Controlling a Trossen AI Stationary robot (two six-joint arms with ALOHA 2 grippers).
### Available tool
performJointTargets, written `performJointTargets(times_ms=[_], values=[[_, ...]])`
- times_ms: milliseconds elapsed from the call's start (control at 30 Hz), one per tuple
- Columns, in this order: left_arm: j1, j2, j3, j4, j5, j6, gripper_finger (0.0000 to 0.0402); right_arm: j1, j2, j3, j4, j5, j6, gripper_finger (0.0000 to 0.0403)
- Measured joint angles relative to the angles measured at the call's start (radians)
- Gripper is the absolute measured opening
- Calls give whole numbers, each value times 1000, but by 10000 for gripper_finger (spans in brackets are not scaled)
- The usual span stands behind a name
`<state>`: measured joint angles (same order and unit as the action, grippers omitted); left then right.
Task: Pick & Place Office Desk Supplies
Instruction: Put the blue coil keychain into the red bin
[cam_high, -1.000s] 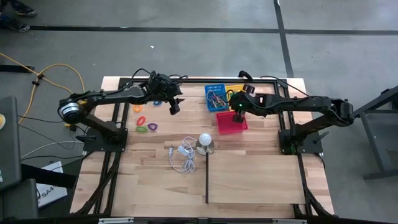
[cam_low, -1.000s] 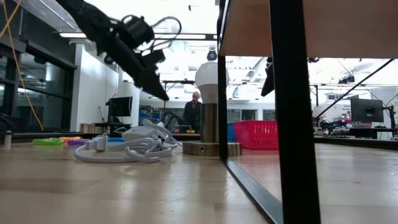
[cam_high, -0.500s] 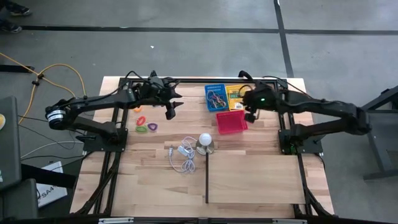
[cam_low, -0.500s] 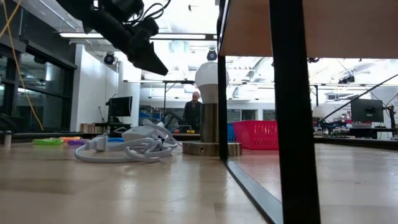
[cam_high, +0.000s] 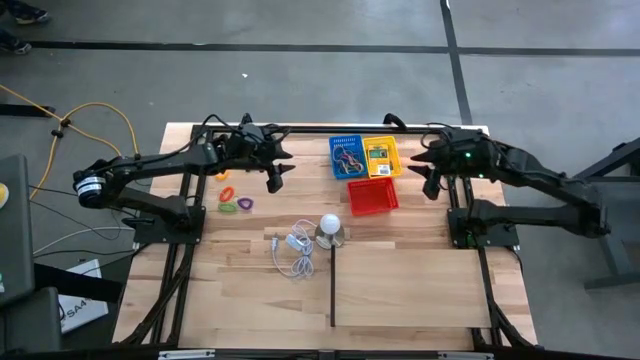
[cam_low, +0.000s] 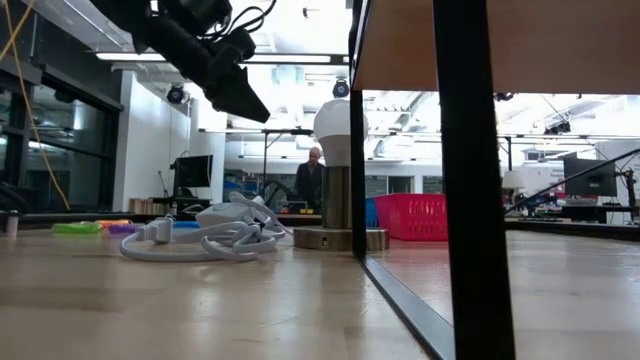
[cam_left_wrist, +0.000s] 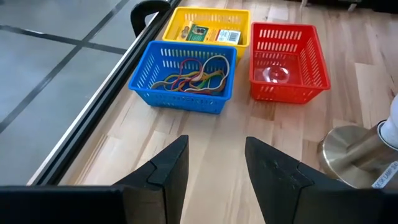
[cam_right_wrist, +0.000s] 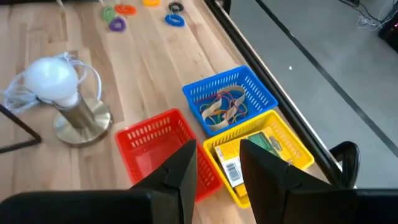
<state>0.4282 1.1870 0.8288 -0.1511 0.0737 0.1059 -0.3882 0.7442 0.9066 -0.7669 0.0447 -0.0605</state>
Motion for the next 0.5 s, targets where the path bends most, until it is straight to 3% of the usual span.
performJointTargets(times_ms=[500], values=[[-15, 0, 0, -6, 0, -2, 152, 0, -79, -1, -31, 112, 12, 110]])
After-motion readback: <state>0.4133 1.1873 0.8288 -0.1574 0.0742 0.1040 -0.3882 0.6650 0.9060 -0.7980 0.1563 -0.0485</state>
